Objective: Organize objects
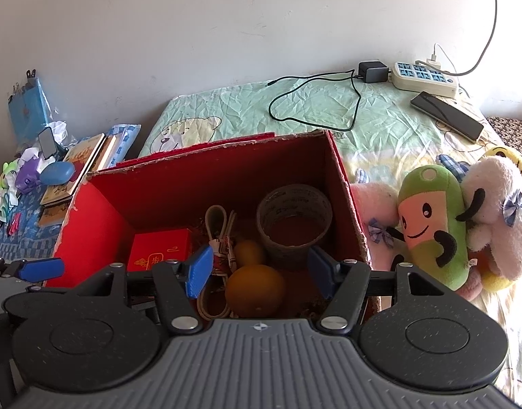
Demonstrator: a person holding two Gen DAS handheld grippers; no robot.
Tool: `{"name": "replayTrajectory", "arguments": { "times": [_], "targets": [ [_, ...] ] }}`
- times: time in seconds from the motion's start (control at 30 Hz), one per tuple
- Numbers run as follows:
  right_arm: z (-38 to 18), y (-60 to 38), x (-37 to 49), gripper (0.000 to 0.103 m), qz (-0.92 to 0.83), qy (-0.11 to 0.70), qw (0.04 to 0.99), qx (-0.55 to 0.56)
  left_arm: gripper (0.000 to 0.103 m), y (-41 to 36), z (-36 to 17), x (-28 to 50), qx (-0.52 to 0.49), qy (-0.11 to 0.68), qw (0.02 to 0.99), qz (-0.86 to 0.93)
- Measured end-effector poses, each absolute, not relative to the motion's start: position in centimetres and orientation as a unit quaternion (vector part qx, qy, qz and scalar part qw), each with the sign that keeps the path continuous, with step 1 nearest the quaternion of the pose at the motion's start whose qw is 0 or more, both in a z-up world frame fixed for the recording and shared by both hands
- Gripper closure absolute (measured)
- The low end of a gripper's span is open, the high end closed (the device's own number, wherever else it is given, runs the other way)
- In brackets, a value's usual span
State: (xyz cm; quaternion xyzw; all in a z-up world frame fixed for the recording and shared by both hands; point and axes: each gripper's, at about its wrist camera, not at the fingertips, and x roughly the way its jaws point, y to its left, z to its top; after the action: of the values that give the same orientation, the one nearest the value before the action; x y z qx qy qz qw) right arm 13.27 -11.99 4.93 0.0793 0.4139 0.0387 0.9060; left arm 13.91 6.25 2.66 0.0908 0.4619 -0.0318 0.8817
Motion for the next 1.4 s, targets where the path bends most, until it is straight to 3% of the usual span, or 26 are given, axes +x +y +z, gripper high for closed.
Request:
{"name": "replayTrajectory", "arguments": {
  "times": [1.4],
  "targets": [
    [4.0,-11.7,12.4,0.04,0.039,0.421,0.901,0.093,0.004,6.5,1.7,13.2,0.091,0.47,0.877,-0.046]
  ]
}}
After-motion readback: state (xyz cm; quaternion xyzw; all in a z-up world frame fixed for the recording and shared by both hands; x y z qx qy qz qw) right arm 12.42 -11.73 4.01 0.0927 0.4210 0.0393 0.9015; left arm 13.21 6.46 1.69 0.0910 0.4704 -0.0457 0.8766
